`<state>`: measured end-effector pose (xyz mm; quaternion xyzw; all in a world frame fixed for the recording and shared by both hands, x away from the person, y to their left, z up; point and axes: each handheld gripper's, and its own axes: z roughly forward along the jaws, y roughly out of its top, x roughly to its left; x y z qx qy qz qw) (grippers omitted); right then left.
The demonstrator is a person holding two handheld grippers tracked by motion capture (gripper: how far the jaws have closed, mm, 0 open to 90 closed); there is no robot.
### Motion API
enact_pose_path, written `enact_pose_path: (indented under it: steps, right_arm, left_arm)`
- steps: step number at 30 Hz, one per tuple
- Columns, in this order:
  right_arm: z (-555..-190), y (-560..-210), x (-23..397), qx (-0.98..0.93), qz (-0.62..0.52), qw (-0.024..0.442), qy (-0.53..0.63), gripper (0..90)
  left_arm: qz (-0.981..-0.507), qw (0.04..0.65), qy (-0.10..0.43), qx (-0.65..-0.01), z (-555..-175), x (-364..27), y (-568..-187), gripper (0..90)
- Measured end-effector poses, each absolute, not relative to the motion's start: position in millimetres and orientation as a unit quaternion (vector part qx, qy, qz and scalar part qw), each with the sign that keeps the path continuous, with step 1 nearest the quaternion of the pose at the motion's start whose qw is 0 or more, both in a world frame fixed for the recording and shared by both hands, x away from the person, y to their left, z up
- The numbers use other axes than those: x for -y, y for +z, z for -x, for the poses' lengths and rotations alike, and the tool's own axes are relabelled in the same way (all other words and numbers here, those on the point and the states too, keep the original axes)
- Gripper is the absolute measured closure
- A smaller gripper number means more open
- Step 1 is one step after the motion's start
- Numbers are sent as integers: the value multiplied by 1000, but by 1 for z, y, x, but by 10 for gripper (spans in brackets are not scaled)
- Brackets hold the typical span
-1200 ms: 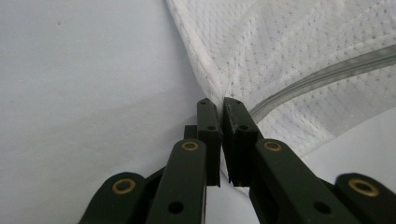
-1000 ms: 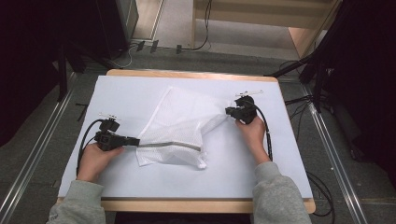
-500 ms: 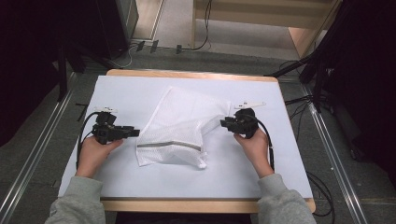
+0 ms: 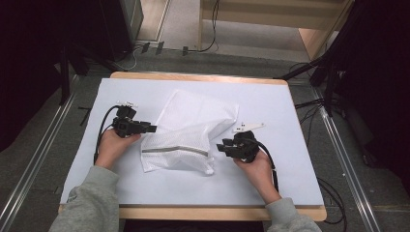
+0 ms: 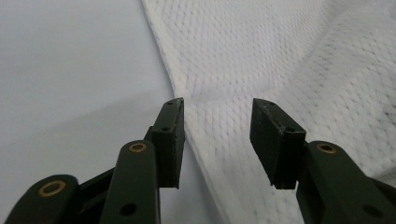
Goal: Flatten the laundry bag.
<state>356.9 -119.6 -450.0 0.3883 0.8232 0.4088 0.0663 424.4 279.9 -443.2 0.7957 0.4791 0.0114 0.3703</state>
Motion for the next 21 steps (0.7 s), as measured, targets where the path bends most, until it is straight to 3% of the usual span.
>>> enact_pose_path:
  steps: [10,16,21]
  right_arm:
    - [-351,-458,107,-826,-380,55,413,600]
    - [-351,-463,96,-832,-373,54,406,594]
    - [-355,-468,89,-837,-373,53,398,614]
  left_arm:
    - [-803,360,11,-476,-442,-267,-453,574]
    - [-808,354,20,-470,-440,-261,-455,705]
    - [-811,344,25,-472,-440,-259,-456,877]
